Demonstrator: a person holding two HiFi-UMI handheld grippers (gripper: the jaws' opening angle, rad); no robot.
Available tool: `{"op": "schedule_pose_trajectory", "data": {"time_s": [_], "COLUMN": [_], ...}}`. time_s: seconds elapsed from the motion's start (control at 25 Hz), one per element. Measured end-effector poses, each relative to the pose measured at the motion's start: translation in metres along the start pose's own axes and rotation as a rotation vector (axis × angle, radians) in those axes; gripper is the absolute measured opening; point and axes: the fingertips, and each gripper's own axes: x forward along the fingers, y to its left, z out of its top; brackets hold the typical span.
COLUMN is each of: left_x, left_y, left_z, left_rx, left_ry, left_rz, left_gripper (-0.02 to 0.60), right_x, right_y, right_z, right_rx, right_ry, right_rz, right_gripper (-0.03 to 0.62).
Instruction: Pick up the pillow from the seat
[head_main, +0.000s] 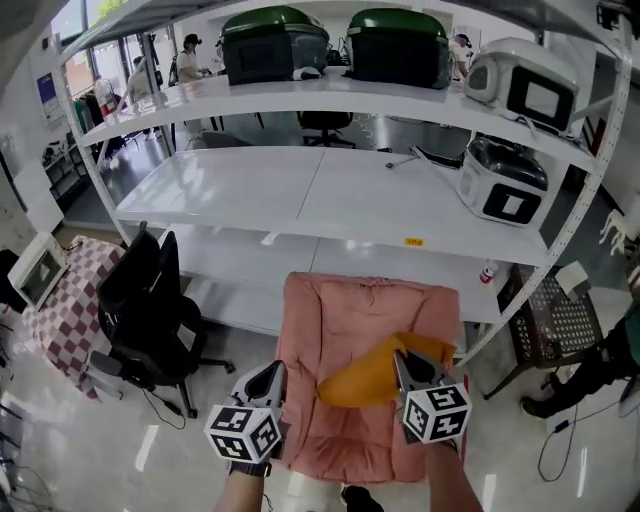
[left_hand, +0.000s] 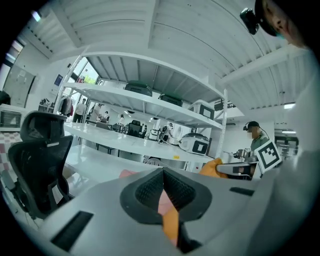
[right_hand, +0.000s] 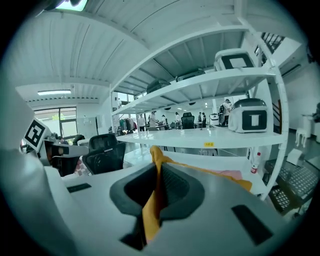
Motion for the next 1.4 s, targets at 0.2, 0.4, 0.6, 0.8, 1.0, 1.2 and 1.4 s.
{"op": "schedule_pose_trajectory", "data": {"time_s": [0.2, 0.4, 0.6, 0.8, 1.0, 1.2, 1.4], "left_x": [-0.025, -0.047, -0.065, -0.085, -0.102, -0.111, -0.117], "left_y": [-0.007, -0.011, -0.013, -0.015, -0.016, -0.016, -0.017], "left_z": [0.023, 0.049, 0.072, 0.093, 0.110, 0.116, 0.118], "left_rx": [0.017, 0.037, 0.056, 0.069, 0.071, 0.067, 0.070], "left_ry": [-0.027, -0.061, -0.080, -0.131, -0.172, -0.195, -0.198], "left_rz": [-0.015, -0.021, -0.021, -0.018, -0.011, -0.004, -0.007], "left_gripper": [0.003, 0.003, 0.003, 0.003, 0.003, 0.003, 0.003], "right_x": [-0.025, -0.043, -0.058, -0.070, -0.080, -0.089, -0.094], "right_y": [0.017, 0.032, 0.044, 0.059, 0.069, 0.073, 0.078], "right_z": [0.031, 0.059, 0.083, 0.101, 0.114, 0.121, 0.121], "right_rx": [-0.029, -0.039, -0.059, -0.088, -0.111, -0.132, -0.151], "right_ry": [-0.054, -0.098, -0.141, -0.179, -0.202, -0.214, -0.207], "right_rz": [-0.005, -0.003, -0.002, 0.005, 0.009, 0.008, 0.002], "right_gripper": [0.020, 0.020, 0.020, 0.020, 0.020, 0.020, 0.018]}}
